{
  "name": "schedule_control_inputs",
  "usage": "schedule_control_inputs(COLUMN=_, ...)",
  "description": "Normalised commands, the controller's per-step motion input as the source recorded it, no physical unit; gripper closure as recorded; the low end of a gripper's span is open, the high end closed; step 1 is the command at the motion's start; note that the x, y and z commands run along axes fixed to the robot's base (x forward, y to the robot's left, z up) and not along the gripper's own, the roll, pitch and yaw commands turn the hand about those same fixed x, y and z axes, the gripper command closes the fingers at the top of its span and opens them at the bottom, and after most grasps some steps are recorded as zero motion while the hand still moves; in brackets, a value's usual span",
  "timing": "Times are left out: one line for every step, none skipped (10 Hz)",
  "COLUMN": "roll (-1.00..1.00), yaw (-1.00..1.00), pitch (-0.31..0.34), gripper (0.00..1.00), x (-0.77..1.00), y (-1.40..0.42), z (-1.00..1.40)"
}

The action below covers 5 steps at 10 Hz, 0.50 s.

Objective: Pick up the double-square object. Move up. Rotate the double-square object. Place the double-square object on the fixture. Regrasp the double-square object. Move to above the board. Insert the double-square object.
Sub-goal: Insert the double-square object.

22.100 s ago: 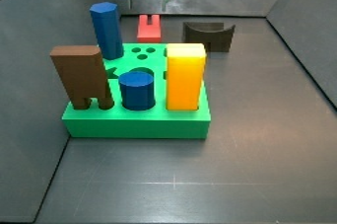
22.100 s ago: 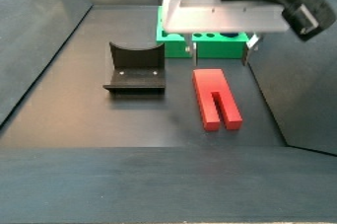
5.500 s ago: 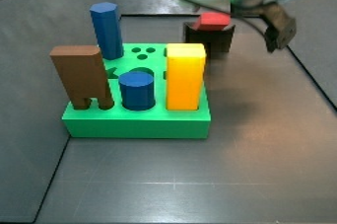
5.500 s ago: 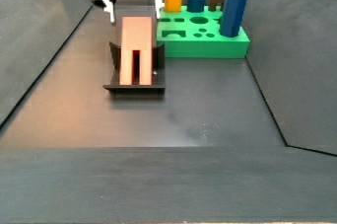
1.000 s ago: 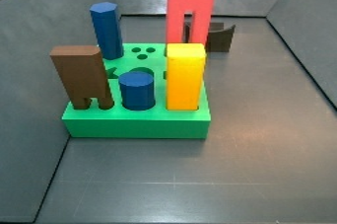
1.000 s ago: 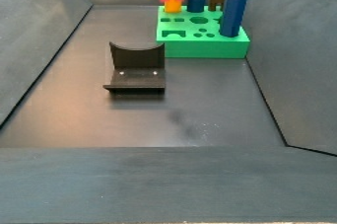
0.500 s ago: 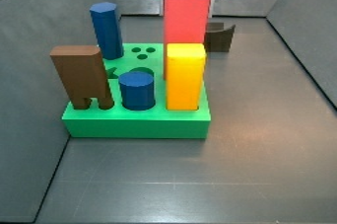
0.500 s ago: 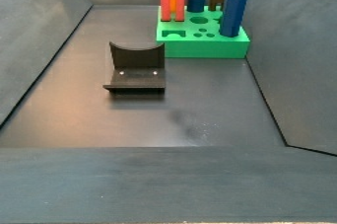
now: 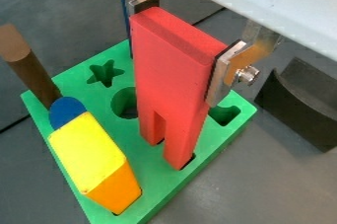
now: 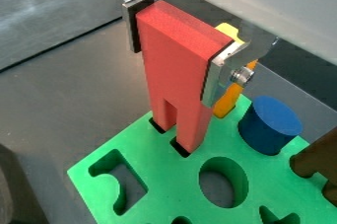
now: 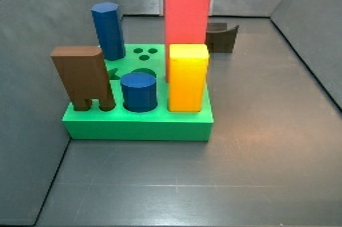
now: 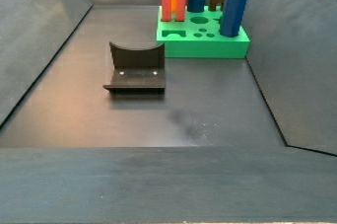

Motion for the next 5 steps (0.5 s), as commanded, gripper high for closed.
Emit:
schedule_control_inputs(roll=-0.03, yaw=0.11, pitch=-0.044, gripper=1.0, x=-0.1, y=0.09, z=0.05)
schedule_control_inputs(roll=0.0, yaw=-0.03, pitch=0.0, gripper=1.0, x=0.0, y=0.02, z=0.0)
schedule_control_inputs(roll=0.09, yaw=-0.15, pitch=0.013, gripper=1.0, x=0.0, y=0.0, z=0.0)
schedule_control_inputs(roll=0.17, yaw=-0.19, pitch=0.071, gripper=1.0, x=0.01, y=0.0, z=0.0)
schedule_control_inputs(roll=0.21, yaw=-0.15, pitch=0.126, gripper=1.0, x=0.0, y=0.0, z=0.15)
